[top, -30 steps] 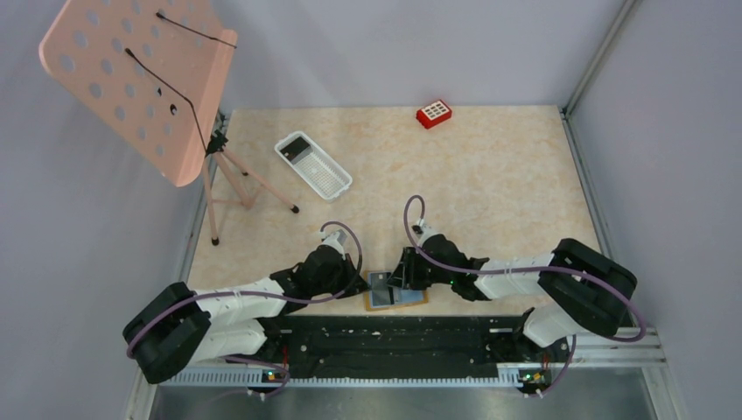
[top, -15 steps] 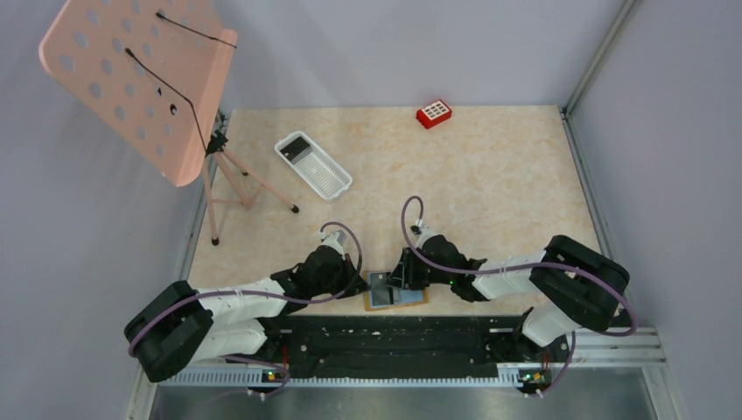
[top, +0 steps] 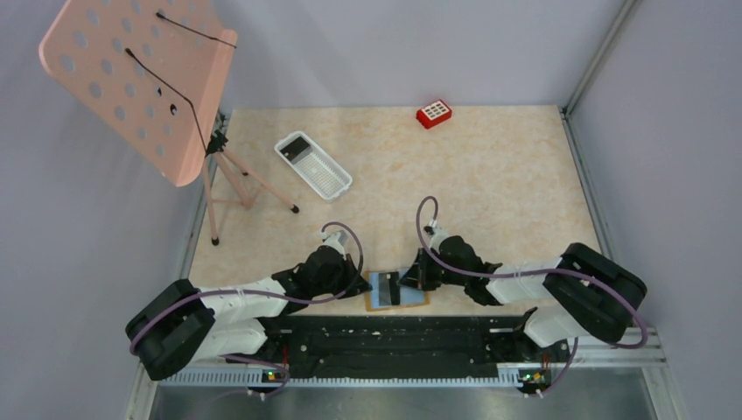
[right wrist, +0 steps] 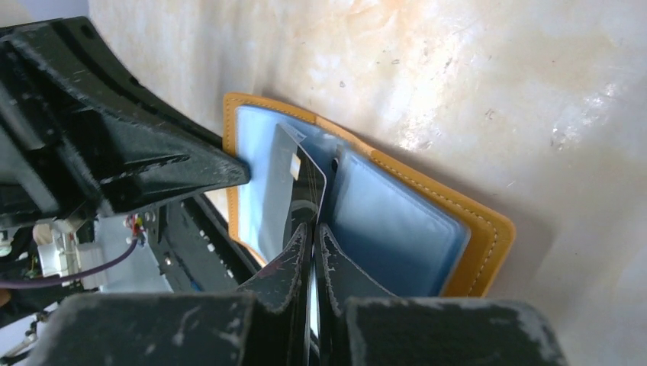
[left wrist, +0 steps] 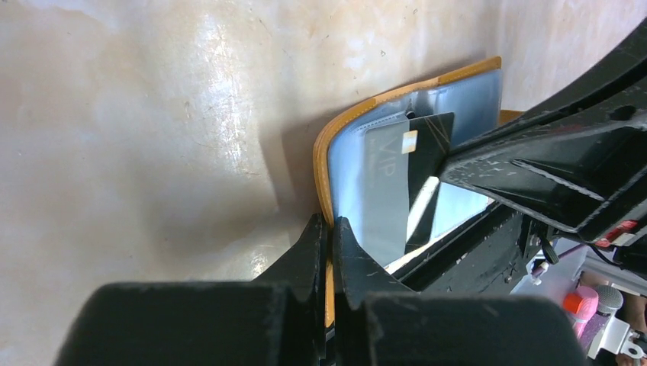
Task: Take the credit cards out of the card holder
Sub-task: Remove the credit card from the card holder.
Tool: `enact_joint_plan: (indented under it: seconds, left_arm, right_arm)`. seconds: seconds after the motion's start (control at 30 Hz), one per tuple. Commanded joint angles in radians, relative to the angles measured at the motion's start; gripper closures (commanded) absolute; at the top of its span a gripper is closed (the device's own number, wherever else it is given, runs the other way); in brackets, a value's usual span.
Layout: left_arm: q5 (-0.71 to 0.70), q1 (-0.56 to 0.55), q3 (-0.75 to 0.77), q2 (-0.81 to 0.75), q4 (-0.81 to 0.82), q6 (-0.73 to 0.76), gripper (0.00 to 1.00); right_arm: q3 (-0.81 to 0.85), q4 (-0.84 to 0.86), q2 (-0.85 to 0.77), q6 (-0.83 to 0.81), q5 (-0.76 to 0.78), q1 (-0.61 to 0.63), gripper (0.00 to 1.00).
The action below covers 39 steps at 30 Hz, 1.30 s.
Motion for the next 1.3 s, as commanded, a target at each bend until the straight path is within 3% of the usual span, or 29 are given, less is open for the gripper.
enact_joint_plan:
  seconds: [0.0, 0.27, 0.53, 0.57, 0.7, 0.83, 0.9, 1.07, 1.27]
  left_arm:
    - [-0.019, -0.001, -0.021, 0.014, -0.006, 0.013, 1.00]
    - [-0.015, -0.001, -0.006, 0.026, -0.014, 0.011, 1.00]
    - [-0.004, 0.000, 0.031, 0.007, -0.042, 0.016, 1.00]
    - [-0.006, -0.001, 0.038, 0.002, -0.051, 0.016, 0.96]
    - [0.010, -0.001, 0.069, -0.037, -0.082, 0.021, 0.65]
    - [0.001, 0.001, 0.162, -0.104, -0.183, 0.055, 0.53]
    - [-0.023, 0.001, 0.223, -0.147, -0.285, 0.087, 0.42]
    - [-0.059, 0.002, 0.375, -0.218, -0.450, 0.213, 0.40]
    - [0.042, 0.005, 0.490, -0.229, -0.537, 0.384, 0.43]
  right_arm:
    - [-0.025, 0.021, -0.082, -0.057, -0.058, -0.019, 1.00]
    - [-0.008, -0.150, -0.180, -0.081, -0.022, -0.058, 1.00]
    - [-0.010, -0.376, -0.395, -0.126, -0.015, -0.151, 1.00]
    - [-0.006, -0.398, -0.417, -0.131, -0.019, -0.160, 1.00]
    - [0.016, -0.455, -0.477, -0.152, -0.045, -0.186, 1.00]
    - [0.043, -0.463, -0.512, -0.184, -0.107, -0.199, 1.00]
    - [0.045, -0.439, -0.521, -0.205, -0.168, -0.200, 1.00]
    - [0.086, -0.479, -0.543, -0.281, -0.274, -0.200, 1.00]
    - [0.103, -0.446, -0.589, -0.296, -0.392, -0.200, 1.00]
